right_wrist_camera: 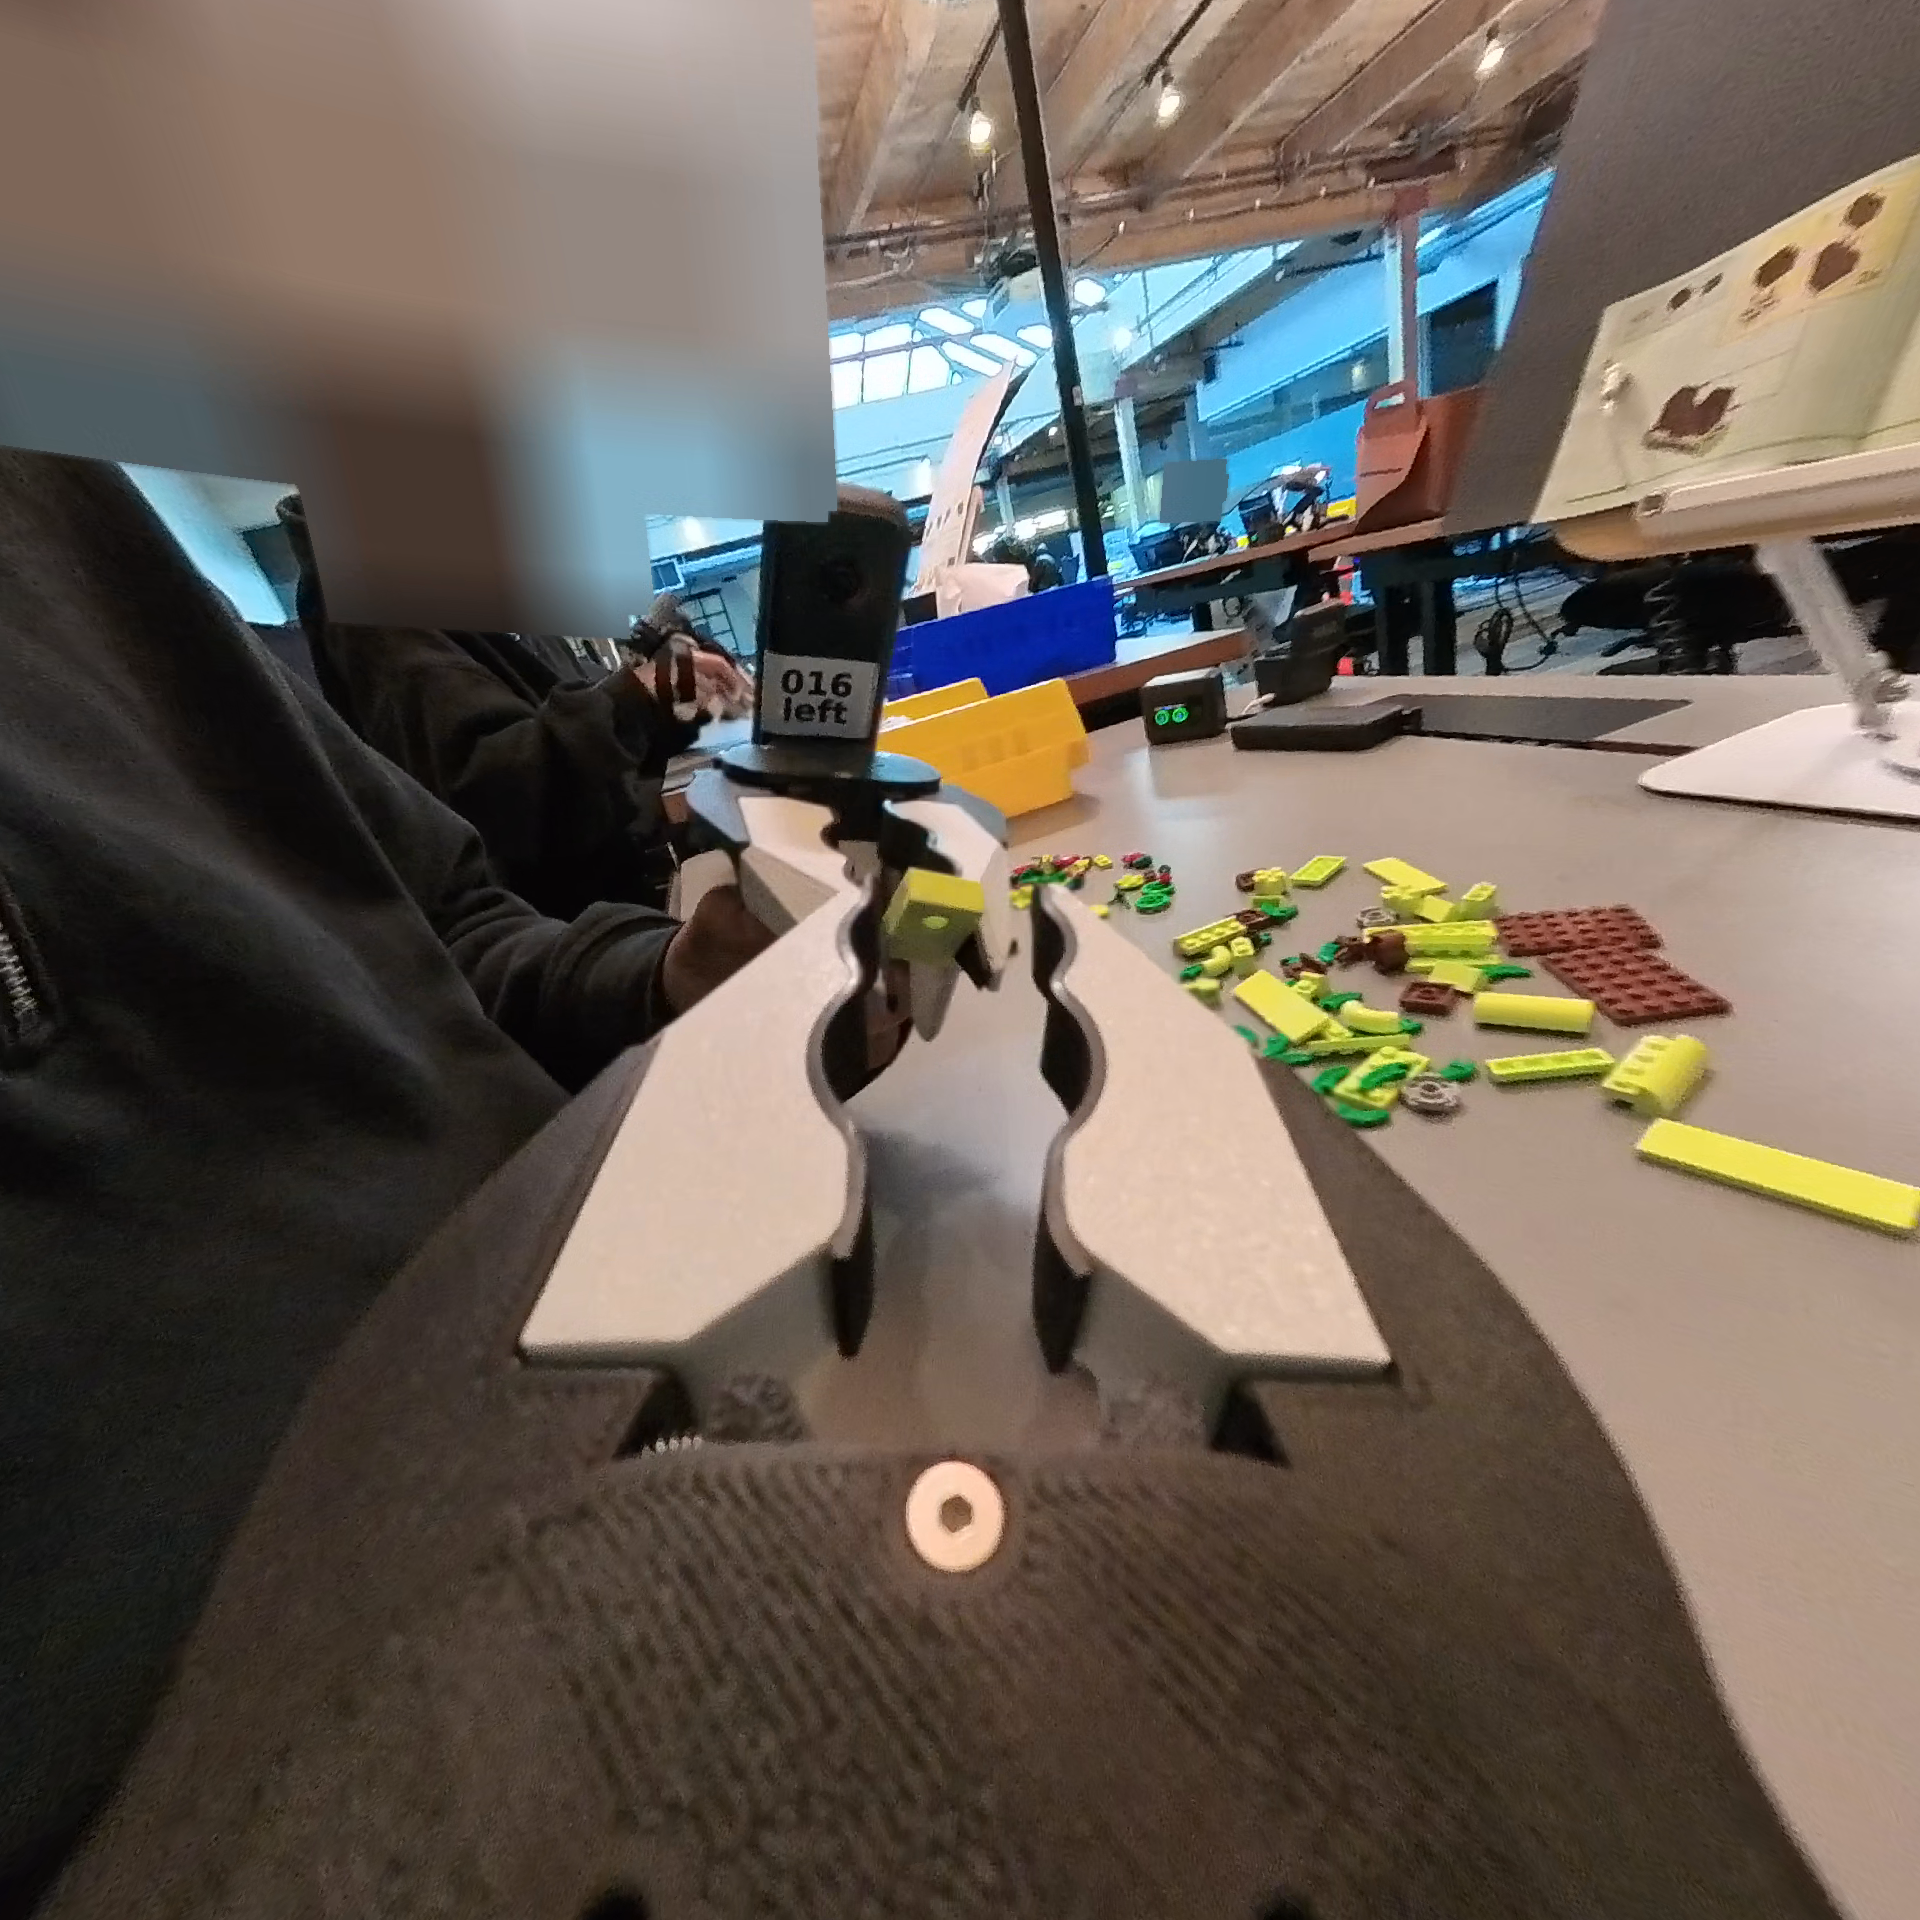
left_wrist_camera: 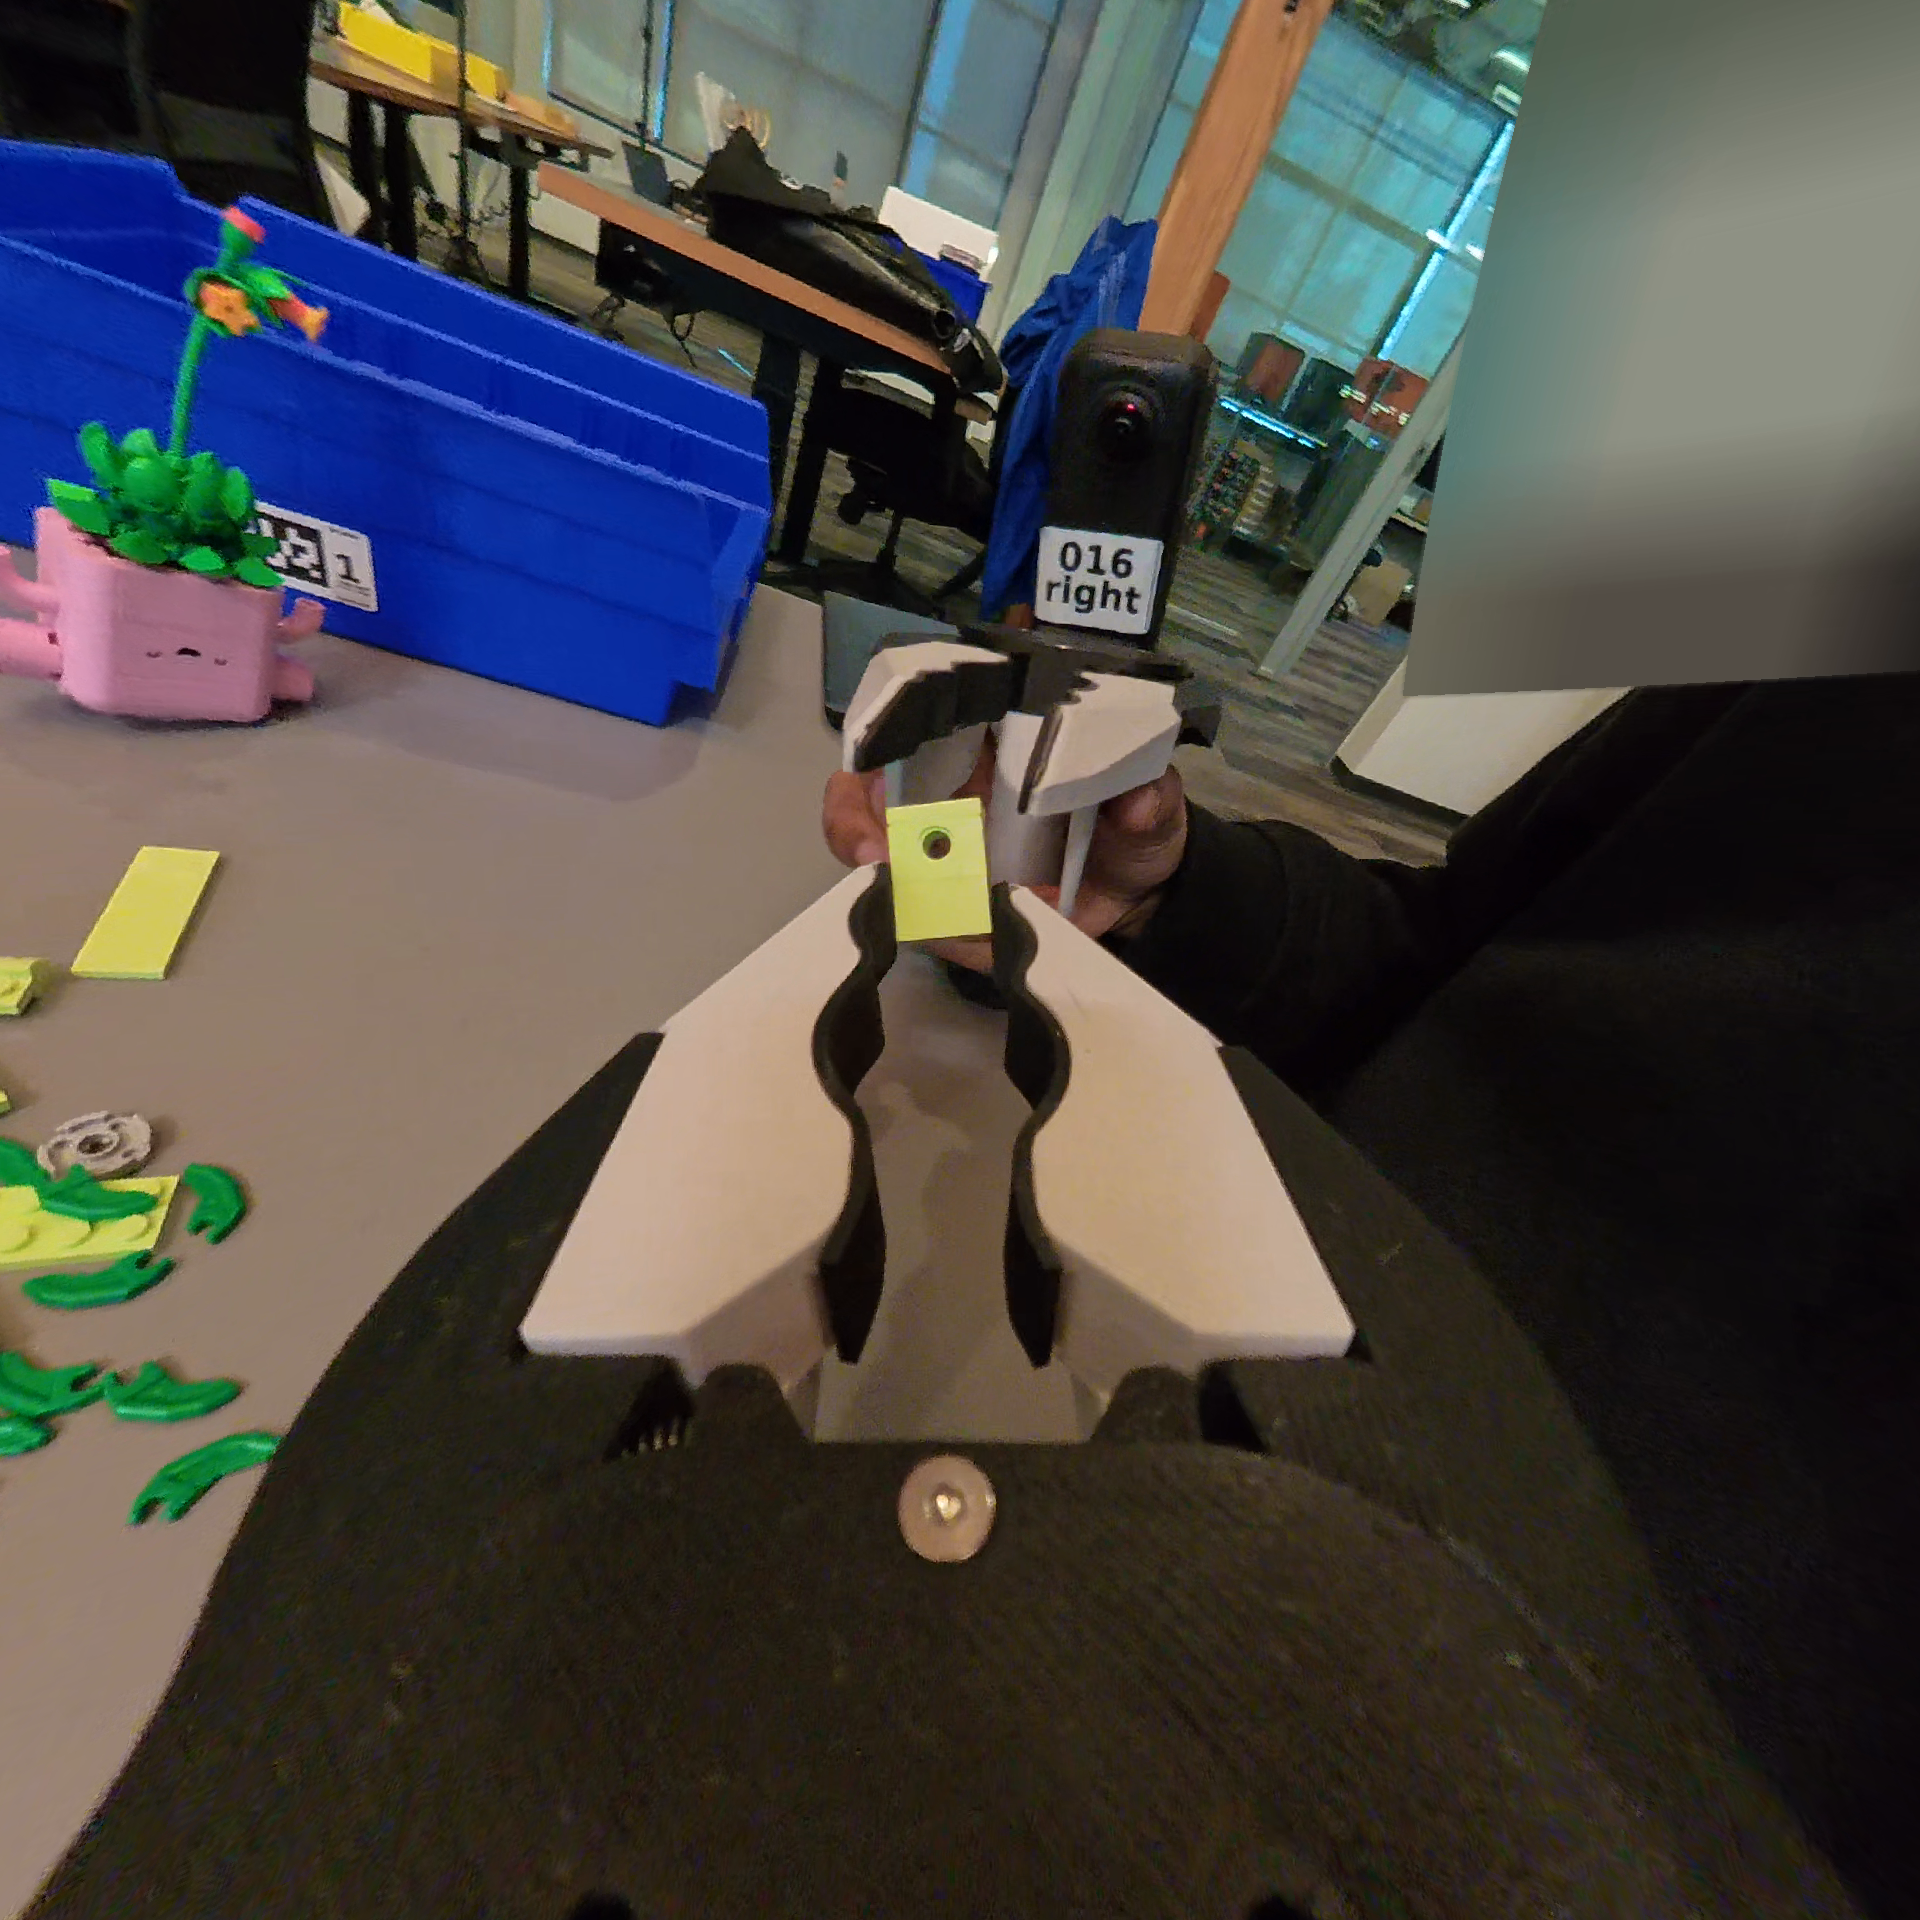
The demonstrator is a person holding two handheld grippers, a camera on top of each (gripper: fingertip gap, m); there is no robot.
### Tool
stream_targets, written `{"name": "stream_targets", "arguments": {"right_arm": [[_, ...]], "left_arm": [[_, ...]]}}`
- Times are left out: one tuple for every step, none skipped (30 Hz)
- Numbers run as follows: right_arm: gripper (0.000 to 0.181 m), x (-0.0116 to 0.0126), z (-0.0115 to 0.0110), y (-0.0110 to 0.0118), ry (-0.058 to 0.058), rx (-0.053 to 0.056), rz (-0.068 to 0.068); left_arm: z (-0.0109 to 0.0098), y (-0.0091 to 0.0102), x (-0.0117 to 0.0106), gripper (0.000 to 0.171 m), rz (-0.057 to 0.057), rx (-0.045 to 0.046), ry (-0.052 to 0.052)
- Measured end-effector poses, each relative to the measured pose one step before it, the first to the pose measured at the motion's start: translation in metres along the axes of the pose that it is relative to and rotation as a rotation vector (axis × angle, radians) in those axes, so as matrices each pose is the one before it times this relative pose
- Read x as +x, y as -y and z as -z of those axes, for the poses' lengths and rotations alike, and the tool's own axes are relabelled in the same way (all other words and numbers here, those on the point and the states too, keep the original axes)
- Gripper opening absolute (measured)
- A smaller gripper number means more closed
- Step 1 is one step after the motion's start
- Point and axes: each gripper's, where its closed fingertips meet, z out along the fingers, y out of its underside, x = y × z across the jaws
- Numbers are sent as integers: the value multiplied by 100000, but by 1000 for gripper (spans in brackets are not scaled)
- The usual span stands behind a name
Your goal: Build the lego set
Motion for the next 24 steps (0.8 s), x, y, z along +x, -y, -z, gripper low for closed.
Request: {"name": "stream_targets", "arguments": {"right_arm": [[26,-211,-192,-242,1199,-1109,-726],[26,-189,-177,-216,1349,-971,-1238],[25,-134,-133,-183,1136,-810,-1374],[21,-93,-75,-124,875,-699,-838],[14,-91,-18,-37,811,-380,209],[14,-33,0,-39,296,-466,656],[14,-8,-13,-78,200,-938,719],[14,-31,-24,-85,514,-1369,703],[14,77,-47,-41,-125,-1530,568],[14,277,8,50,-1368,-1084,601],[14,446,105,226,-2474,-140,995],[14,644,185,321,-3320,94,1371],[14,918,215,242,-4576,-803,1584],[14,1136,158,-33,-5588,-2730,2242],[14,1096,3,-407,-5120,-5110,3410],[14,919,-205,-813,-3762,-7142,4708],[15,688,-377,-1142,-2241,-8504,5517],[14,441,-522,-1185,-960,-8181,6100],[15,185,-621,-969,284,-6079,6319],[15,121,-637,-728,362,-3863,5066],[15,69,-628,-592,662,-2504,2765],[15,-113,-573,-468,2066,-1866,663],[15,-199,-445,-405,2908,-2917,-704],[15,-114,-333,-375,2493,-3024,-1472]], "left_arm": [[-118,-171,96,15,165,-914,-584],[-80,-101,109,15,-178,-412,-594],[-46,-26,152,15,-555,40,-666],[-26,-33,79,15,-769,-234,-2],[-44,-62,-2,14,-825,-515,469],[-35,-103,-2,15,-794,-756,249],[-17,-108,-42,14,-388,-723,466],[-31,-160,13,15,23,-1097,-266],[-2,-128,-102,15,363,-1090,215],[79,-68,-318,15,443,-771,1363],[184,-75,-429,18,395,-975,1549],[309,-2,-508,24,455,-518,1507],[435,132,-637,28,832,504,2090],[480,173,-760,30,1038,1032,2721],[463,153,-801,31,1061,1013,2850],[410,67,-859,31,905,592,3261],[292,-67,-784,31,394,107,2911],[190,-177,-675,31,303,-428,2282],[125,-219,-579,31,711,-719,1950],[67,-159,-440,31,946,-418,1323],[40,-94,-294,30,1087,15,680],[25,-64,-221,30,1276,130,490],[18,-57,-158,29,1123,194,255],[9,-72,-83,29,813,16,-85]]}}
